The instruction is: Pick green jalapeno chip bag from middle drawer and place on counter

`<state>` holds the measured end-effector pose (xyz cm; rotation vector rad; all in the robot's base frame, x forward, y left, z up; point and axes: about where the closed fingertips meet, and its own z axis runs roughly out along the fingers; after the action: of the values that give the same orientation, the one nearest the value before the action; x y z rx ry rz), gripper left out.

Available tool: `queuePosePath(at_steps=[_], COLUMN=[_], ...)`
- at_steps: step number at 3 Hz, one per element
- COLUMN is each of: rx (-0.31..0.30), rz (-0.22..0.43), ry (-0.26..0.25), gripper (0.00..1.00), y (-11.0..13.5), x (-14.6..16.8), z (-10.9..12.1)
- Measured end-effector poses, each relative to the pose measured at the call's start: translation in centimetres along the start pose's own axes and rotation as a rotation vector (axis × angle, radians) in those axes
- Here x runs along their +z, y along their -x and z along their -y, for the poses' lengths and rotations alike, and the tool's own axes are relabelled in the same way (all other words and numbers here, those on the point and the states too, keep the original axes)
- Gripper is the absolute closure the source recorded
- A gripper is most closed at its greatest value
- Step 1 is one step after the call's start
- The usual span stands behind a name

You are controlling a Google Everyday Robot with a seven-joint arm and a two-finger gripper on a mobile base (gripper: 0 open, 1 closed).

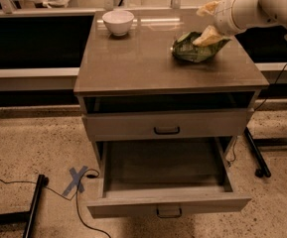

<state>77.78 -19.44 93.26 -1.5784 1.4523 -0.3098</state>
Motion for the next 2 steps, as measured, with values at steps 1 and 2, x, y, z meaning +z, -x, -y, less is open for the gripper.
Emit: queuePosePath(at_steps=[1,2], rx=[0.025,0.088], rz=[0.047,0.078], ry=[-0.015,-0.091], gripper=[0.00,0.00], y=[-0.4,-0.8], x=[-0.4,-3.2], z=[-1.5,-2.0])
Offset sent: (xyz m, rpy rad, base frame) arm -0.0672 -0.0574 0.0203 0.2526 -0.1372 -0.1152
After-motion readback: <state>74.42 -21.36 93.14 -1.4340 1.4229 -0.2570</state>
